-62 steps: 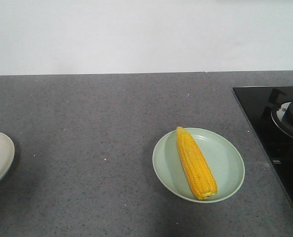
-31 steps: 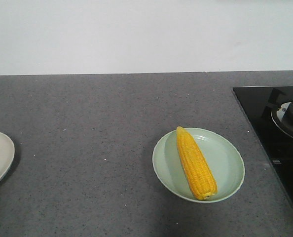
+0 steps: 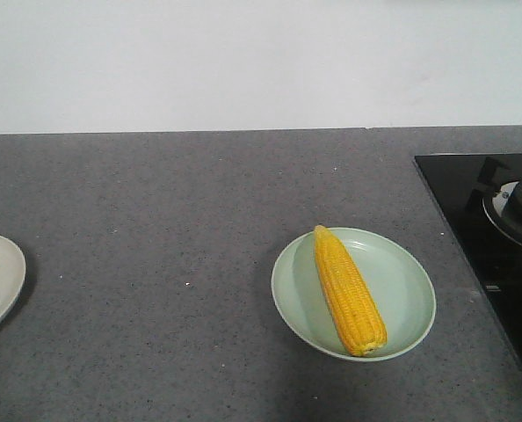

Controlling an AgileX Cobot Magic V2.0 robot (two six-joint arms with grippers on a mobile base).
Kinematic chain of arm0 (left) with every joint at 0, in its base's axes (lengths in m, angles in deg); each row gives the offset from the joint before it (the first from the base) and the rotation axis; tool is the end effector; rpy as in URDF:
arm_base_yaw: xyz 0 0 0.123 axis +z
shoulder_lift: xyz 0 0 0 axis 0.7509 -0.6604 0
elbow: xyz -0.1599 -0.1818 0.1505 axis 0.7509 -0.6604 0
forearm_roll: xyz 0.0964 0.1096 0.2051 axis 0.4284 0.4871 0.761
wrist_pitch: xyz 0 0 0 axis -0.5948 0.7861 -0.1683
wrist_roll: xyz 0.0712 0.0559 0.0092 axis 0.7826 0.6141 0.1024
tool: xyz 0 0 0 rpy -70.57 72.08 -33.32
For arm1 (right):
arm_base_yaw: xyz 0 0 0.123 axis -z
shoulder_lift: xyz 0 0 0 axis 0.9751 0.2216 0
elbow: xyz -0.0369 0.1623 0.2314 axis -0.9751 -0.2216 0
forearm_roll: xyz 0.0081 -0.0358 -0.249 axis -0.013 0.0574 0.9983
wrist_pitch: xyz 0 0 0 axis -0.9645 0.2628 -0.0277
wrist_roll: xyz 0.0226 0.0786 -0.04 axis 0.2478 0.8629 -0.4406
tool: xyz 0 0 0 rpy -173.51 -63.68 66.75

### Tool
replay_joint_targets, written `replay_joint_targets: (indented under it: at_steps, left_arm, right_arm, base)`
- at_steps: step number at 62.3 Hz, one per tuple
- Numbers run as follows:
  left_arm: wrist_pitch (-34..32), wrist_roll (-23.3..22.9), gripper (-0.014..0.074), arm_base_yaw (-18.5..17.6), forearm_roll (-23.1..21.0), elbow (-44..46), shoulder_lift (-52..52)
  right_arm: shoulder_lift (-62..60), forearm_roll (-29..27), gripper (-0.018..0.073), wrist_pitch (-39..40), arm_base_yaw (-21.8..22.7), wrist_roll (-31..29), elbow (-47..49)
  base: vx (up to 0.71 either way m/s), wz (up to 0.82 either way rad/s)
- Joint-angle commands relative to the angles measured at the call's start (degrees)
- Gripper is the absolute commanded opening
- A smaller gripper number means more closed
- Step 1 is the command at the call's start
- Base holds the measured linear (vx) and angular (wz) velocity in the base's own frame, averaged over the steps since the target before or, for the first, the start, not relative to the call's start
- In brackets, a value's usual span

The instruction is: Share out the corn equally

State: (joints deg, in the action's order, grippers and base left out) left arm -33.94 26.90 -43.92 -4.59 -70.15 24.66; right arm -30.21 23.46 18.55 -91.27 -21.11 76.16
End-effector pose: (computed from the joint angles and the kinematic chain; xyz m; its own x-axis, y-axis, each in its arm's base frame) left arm 0.0563 -0.0010 0.1889 -0.1037 -0.0022 -0.9946 -0.0206 0.9998 -0.0001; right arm 0.0454 0.0170 0.3012 -0.3836 -0.3287 -0.8630 -0.3908 0.9045 -0.1708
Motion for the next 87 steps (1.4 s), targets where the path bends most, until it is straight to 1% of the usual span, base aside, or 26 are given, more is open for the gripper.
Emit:
replay_joint_targets:
  at_steps: [1,4,10,16,22,27,30,33,39,52,87]
  left_arm:
    - [-1.5,-0.7,-0.0007,-2.7,2.9,-0.2,1.0]
    - [-0.8,-0.8,-0.0007,-4.2,4.4,-0.2,1.0]
    - [-1.5,-0.7,-0.0007,-6.3,5.8,-0.2,1.0]
    - [-2.9,-0.7,-0.0007,-7.0,7.3,-0.2,1.0]
    - [-6.5,-1.4,-0.0007,-7.0,8.9,-0.2,1.0]
    - [-10.2,-4.6,-0.0007,-7.0,12.5,-0.2,1.0]
    - [-11.9,-7.7,-0.0007,-7.0,16.0,-0.2,1.0]
    - [-12.7,-11.0,-0.0007,-7.0,19.2,-0.2,1.0]
    - [-12.7,-15.5,-0.0007,-7.0,22.4,-0.2,1.0]
    - [-12.7,-17.2,-0.0007,-6.1,22.1,-0.2,1.0]
    - [-12.7,-17.2,-0.0007,-6.1,22.1,-0.2,1.0]
  right_arm:
    - [0.7,-0.2,-0.0004,3.4,0.4,-0.1,1.3]
    - [0.7,-0.2,-0.0004,3.4,0.4,-0.1,1.3]
    - [0.7,-0.2,-0.0004,3.4,0.4,-0.1,1.3]
    - [0.7,-0.2,-0.0004,3.4,0.4,-0.1,1.3]
    - [0.7,-0.2,-0.0004,3.4,0.4,-0.1,1.3]
    - [0.7,-0.2,-0.0004,3.4,0.4,-0.1,1.3]
    - [0.7,-0.2,-0.0004,3.4,0.4,-0.1,1.3]
    - [0.7,-0.2,-0.0004,3.4,0.4,-0.1,1.3]
    - [0.7,-0.2,-0.0004,3.4,0.4,-0.1,1.3]
    - [0.7,-0.2,-0.0004,3.4,0.4,-0.1,1.3]
    - [0.7,-0.2,-0.0004,3.4,0.4,-0.1,1.3]
  base:
    - [0.00,0.00]
    - [0.00,0.00]
    - [0.00,0.00]
    - [0.00,0.00]
    - [0.00,0.00]
    - [0.00,0.00]
    - [0.00,0.00]
    - [0.00,0.00]
    - [0.00,0.00]
    - [0.00,0.00]
    - [0.00,0.00]
